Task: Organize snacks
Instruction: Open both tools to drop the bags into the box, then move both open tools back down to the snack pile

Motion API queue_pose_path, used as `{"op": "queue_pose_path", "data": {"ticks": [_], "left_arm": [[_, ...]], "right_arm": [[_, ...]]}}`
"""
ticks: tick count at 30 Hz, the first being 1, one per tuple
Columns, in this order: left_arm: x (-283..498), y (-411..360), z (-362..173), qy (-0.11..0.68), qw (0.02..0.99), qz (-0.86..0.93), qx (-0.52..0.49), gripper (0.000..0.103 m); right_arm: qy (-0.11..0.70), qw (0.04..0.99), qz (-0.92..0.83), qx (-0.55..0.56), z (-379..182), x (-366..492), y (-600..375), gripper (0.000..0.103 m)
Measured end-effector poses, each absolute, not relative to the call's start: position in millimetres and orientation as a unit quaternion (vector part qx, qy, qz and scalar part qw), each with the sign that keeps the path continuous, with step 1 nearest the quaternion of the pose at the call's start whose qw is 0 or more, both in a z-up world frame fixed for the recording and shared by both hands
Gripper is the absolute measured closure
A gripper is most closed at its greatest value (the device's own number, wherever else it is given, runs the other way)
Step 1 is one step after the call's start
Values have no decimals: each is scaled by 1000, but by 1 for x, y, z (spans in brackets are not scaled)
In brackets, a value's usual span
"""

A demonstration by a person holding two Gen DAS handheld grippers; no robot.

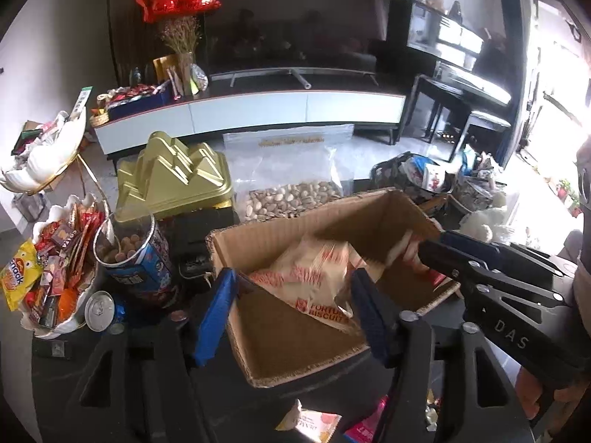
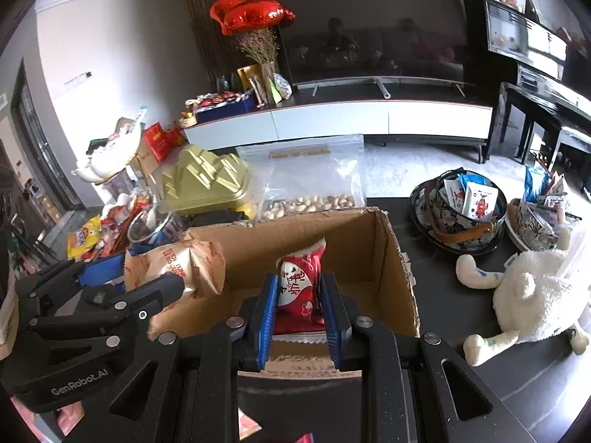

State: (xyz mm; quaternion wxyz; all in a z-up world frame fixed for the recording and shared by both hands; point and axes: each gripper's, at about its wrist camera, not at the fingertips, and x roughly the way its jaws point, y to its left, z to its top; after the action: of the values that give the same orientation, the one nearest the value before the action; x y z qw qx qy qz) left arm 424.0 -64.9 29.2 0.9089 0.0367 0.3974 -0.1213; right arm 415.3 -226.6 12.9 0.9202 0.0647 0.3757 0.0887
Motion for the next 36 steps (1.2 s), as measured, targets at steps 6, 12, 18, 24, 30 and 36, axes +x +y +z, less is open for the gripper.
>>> {"op": "queue_pose_path", "data": {"ticks": [6, 12, 18, 24, 30, 36], "left_arm": [[409, -60, 31, 384, 917, -97, 47, 23], [369, -56, 48, 339, 935, -79, 69, 18], [329, -50, 63, 312, 943, -77, 81, 16], [303, -45, 65, 316, 941, -92, 77, 15], [280, -36, 55, 334, 935, -95, 69, 16], [266, -26, 39, 359, 927, -101, 51, 16]], "right_arm": [[371, 924, 73, 58, 11, 404, -232, 66], [356, 930, 77, 55, 20, 375, -231, 62], [348, 932, 86, 54, 28, 341, -227, 60], [346, 931, 97, 58, 30, 309, -220, 60], [349, 931, 95, 43, 26, 280, -210, 60], [361, 927, 95, 43, 16, 264, -203, 60]]}}
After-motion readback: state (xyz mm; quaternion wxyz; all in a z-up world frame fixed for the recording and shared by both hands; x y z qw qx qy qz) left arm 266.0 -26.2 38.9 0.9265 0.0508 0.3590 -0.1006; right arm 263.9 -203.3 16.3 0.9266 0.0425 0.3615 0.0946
